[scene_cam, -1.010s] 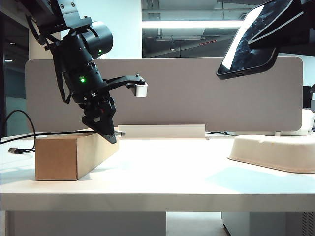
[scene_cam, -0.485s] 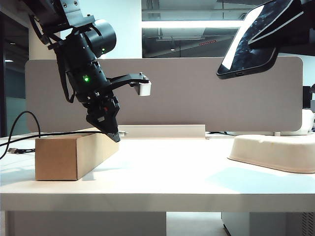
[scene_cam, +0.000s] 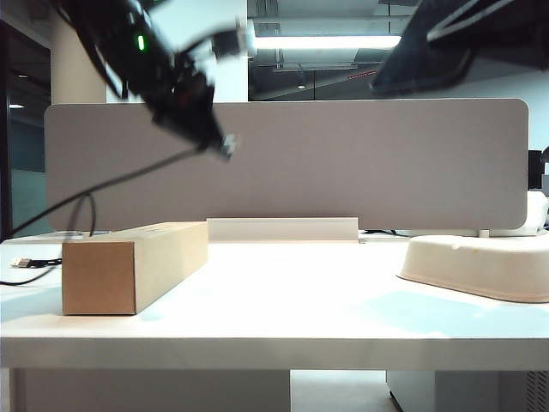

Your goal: Pick up the charging cable and the phone, plug the charging cable into the charging port on the phone, and finally place them back on the table.

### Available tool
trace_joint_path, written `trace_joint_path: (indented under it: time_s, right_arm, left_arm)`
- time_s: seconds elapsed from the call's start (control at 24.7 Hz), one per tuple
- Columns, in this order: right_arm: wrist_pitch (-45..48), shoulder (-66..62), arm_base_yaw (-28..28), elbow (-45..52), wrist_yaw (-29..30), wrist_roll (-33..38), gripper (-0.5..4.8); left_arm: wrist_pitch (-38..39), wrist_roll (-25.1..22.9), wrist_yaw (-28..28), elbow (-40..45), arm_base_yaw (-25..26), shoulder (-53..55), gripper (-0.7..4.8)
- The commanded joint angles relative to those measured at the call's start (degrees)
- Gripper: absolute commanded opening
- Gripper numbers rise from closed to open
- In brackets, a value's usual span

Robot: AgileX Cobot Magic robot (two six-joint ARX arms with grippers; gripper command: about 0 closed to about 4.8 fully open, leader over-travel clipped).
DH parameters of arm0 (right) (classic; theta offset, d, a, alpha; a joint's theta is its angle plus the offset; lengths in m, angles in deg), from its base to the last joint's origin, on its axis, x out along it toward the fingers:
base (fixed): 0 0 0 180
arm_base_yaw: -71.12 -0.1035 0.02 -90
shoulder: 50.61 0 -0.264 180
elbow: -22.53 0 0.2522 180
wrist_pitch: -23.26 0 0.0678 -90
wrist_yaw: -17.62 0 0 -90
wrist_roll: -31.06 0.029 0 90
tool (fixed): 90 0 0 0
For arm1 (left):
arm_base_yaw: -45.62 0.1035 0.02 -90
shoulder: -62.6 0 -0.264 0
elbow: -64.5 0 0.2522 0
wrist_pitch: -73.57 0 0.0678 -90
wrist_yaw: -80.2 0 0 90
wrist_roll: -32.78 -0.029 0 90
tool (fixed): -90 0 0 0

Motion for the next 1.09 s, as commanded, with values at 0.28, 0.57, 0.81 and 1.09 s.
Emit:
trace_joint_path:
  time_s: [0.28, 0.57, 0.81, 1.09]
  right_arm:
    - [16.4, 0.3, 0.0, -2.7, 2.8, 12.2, -0.06]
    - [30.3, 0.3, 0.0, -2.8, 4.4, 32.0, -0.06]
    - [31.3, 0.3, 0.0, -2.8, 9.0, 40.5, -0.06]
    - [31.2, 0.2, 0.0, -2.8, 9.1, 40.8, -0.06]
  left_arm:
    - [1.8, 10.9, 17.5, -0.3, -1.1, -8.1, -0.06]
    - [4.8, 11.1, 31.6, -0.3, -6.3, -10.1, -0.06]
    - [3.1, 12.7, 36.3, -0.3, -10.4, -10.8, -0.06]
    - [-9.0, 26.8, 45.1, -0.3, -11.1, -10.7, -0.06]
